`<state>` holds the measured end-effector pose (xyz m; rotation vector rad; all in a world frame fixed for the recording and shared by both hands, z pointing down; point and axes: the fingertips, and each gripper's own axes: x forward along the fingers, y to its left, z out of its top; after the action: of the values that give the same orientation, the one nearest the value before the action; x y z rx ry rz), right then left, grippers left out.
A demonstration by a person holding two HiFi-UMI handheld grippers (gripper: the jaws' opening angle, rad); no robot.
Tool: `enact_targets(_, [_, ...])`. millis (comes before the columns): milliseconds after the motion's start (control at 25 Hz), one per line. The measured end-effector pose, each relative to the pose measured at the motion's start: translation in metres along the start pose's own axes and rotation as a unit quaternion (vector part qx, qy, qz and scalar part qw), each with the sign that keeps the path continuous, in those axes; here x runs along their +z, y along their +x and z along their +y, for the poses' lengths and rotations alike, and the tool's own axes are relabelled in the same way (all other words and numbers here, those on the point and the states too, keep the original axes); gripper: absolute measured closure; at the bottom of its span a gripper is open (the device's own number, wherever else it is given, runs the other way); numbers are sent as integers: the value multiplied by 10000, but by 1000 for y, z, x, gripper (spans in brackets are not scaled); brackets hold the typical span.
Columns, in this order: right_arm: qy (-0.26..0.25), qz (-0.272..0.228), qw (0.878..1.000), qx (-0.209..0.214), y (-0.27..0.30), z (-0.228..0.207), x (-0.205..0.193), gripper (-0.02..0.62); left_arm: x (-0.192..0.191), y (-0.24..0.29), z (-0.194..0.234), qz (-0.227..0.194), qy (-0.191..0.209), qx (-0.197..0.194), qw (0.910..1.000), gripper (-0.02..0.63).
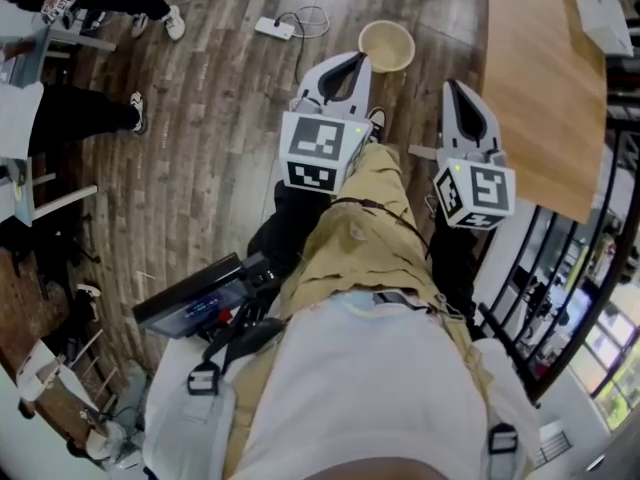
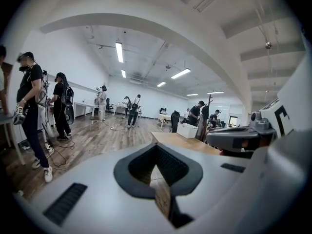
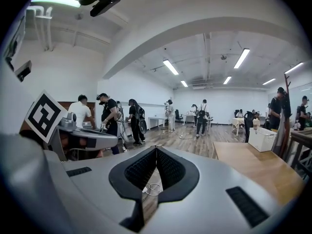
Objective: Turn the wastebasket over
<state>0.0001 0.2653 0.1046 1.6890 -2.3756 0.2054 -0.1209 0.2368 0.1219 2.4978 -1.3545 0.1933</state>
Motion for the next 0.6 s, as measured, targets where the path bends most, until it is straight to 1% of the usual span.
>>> enact_targets(80, [107, -40, 9999, 63, 13, -16, -11, 574, -7, 16, -2, 46, 51, 41, 10000, 609])
enact_targets(160, [203, -117, 9996, 163, 33, -28, -13, 574, -5, 34, 6, 59, 114, 151, 9998, 609])
enact_targets(280, [236, -198, 9990, 333, 72, -41, 6, 574, 15, 64, 31, 88, 120, 345, 9993, 609])
enact_targets(360, [226, -299, 9982, 470, 104, -55, 22, 574, 30, 96, 45, 95, 125, 410, 9990, 609])
enact_targets(440, [269, -367, 9973, 583, 131, -73, 30, 574, 40, 133, 46, 111, 159, 380, 9991, 609])
enact_targets(600, [456, -305, 9963, 662, 158, -118, 35, 574, 51, 197, 21, 309, 199, 119, 9993, 609])
